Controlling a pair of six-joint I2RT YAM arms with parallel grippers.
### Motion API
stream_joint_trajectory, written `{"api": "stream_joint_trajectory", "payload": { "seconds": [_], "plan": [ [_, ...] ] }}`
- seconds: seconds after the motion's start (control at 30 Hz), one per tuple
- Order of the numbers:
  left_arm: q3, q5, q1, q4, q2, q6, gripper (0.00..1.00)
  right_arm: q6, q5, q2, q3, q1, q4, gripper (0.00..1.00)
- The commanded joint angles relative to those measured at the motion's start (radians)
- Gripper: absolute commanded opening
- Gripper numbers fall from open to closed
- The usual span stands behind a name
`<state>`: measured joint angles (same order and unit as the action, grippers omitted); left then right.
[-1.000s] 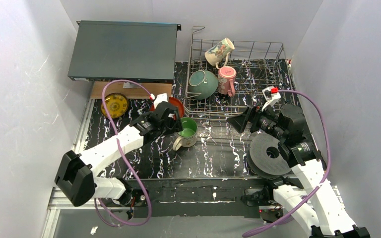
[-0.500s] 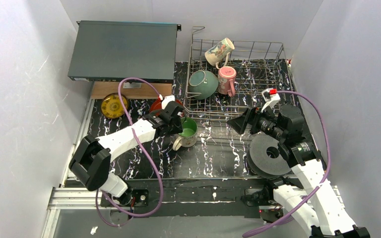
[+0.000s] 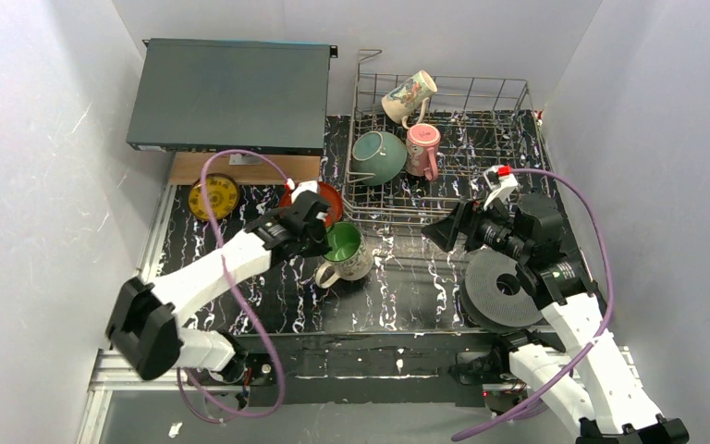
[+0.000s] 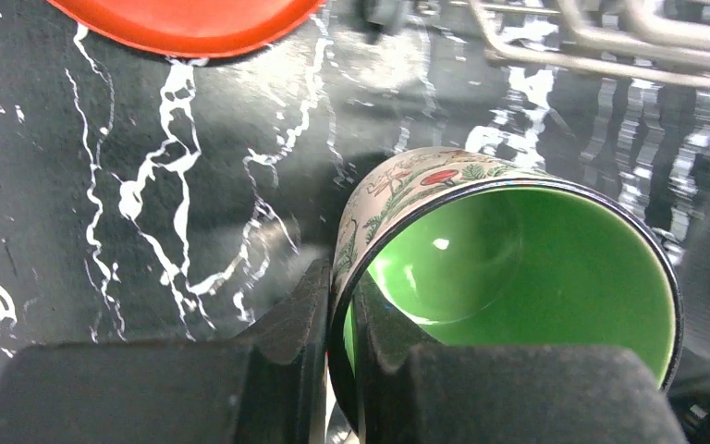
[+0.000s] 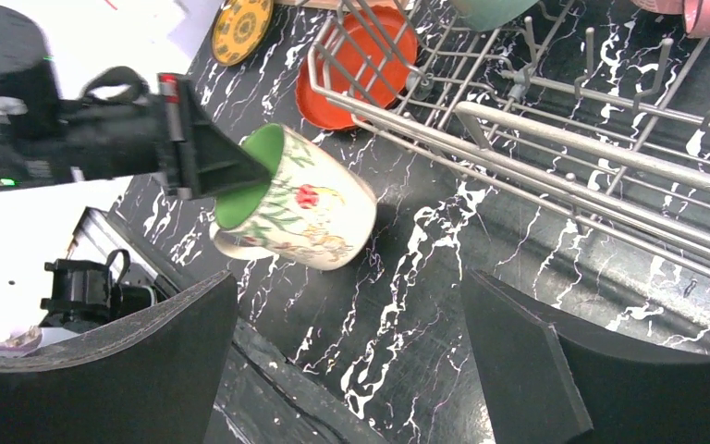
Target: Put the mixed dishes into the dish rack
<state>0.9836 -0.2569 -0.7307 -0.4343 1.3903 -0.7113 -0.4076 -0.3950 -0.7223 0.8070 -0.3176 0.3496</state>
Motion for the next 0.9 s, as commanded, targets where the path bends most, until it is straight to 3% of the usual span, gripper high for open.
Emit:
{"api": "stream_joint_trajectory", "payload": {
  "seconds": [0.0,0.23,0.43,0.6,0.87],
  "plan": [
    [0.011,0.137,-0.002,0.032,-0.256,-0.07,0.0,0.026,-0.06,0.001,0.004,-0.003,-0.039,0.98],
    [-0.008,0.355,0.036,0.102,-0.454,-0.193,0.0,-0.023,-0.268,-0.04,-0.022,-0.005,-0.174,0.98],
    [-0.025,0.569,0.136,0.299,-0.504,-0.401,0.0,-0.099,-0.346,-0.048,-0.072,-0.052,-0.34,0.98],
    [-0.095,0.696,0.193,0.693,-0.477,-0.647,0.0,-0.139,-0.338,-0.043,-0.121,-0.133,-0.468,0.98],
    [-0.24,0.731,0.22,1.138,-0.43,-0.923,0.0,-0.299,-0.269,-0.044,-0.231,-0.254,-0.786,0.98]
  ]
}}
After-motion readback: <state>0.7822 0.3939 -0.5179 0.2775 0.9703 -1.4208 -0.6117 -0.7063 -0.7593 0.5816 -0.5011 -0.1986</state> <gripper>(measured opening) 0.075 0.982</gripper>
